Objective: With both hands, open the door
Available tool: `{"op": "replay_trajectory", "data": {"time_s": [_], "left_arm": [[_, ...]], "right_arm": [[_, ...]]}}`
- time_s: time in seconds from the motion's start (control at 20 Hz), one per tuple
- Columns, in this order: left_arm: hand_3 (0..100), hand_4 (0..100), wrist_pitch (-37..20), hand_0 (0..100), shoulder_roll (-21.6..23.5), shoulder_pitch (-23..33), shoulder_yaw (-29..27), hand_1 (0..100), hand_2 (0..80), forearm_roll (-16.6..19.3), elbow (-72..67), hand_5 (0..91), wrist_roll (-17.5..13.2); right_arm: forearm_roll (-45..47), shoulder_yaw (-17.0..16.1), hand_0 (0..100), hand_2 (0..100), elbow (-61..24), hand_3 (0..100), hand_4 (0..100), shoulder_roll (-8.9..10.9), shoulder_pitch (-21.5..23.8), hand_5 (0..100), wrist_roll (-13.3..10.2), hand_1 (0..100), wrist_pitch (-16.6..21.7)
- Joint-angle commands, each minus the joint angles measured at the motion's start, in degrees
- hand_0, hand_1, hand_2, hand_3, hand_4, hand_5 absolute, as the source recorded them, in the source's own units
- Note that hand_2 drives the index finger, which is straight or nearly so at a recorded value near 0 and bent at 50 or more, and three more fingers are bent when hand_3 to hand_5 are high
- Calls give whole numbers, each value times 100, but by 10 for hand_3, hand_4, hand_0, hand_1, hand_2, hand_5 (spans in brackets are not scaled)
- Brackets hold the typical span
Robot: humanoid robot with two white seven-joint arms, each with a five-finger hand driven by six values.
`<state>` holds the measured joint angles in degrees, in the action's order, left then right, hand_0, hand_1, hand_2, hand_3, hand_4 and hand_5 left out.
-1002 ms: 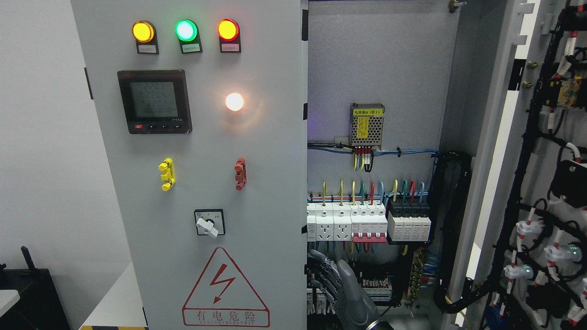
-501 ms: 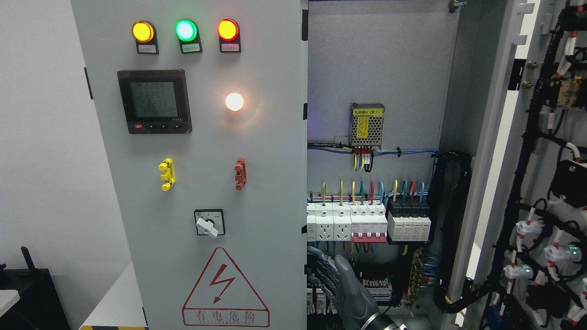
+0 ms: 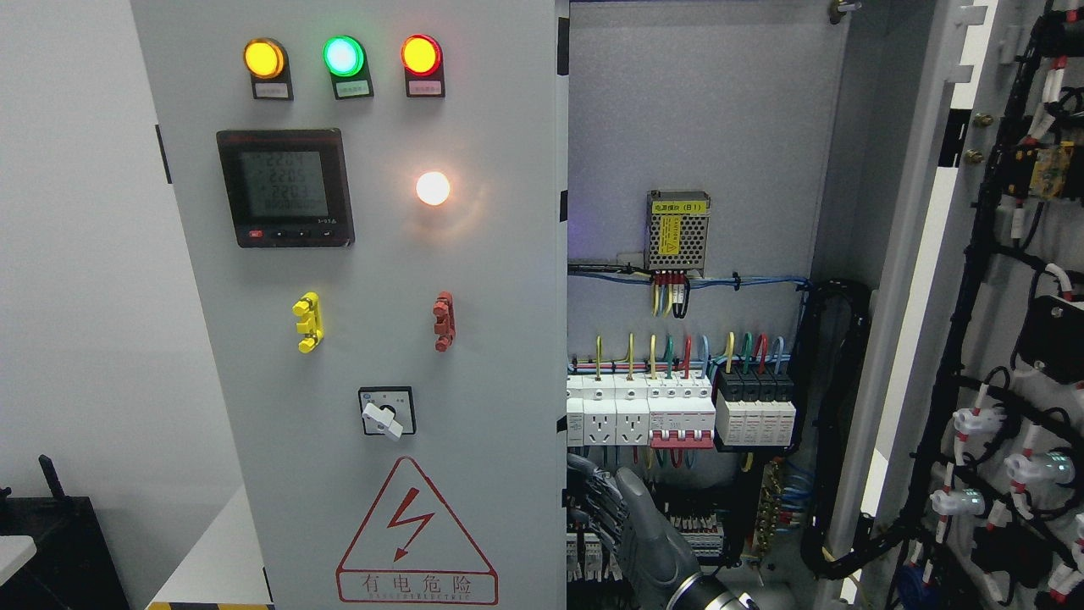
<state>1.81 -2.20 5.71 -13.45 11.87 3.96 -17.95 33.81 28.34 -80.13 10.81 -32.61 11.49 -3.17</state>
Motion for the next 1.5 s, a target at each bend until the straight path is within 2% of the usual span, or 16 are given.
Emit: {"op": "replay_trajectory", "data": {"time_s": [0.0, 0.35, 0.5, 0.7, 1.0, 1.3, 1.45], "left_arm": [[0, 30, 3, 0, 0, 0, 0, 0, 0, 0, 0, 0, 2], [0, 30, 3, 0, 0, 0, 0, 0, 0, 0, -9, 0, 2], [0, 30, 3, 0, 0, 0, 0, 0, 0, 0, 0, 0, 2], [0, 30, 3, 0, 0, 0, 0, 0, 0, 0, -9, 0, 2], [0, 30, 3, 0, 0, 0, 0, 0, 0, 0, 0, 0, 2], [0, 30, 3, 0, 0, 0, 0, 0, 0, 0, 0, 0, 2], [0, 29, 3, 0, 0, 0, 0, 0, 0, 0, 0, 0, 2]], "right_arm": [[258, 57, 0, 0, 6, 0, 0, 35, -17, 0, 99, 0, -105], [424, 57, 0, 0, 33, 0, 0, 123, -17, 0, 248, 0, -114], [425, 57, 0, 0, 33, 0, 0, 193, -52, 0, 266, 0, -123], [433, 57, 0, 0, 50, 0, 0, 193, -96, 0, 275, 0, -132], [433, 57, 0, 0, -2, 0, 0, 194, -79, 0, 696, 0, -123], [460, 127, 0, 0, -90, 0, 0, 193, -88, 0, 758, 0, -123], [565, 136, 0, 0, -90, 0, 0, 176, -88, 0, 1100, 0, -123]]}}
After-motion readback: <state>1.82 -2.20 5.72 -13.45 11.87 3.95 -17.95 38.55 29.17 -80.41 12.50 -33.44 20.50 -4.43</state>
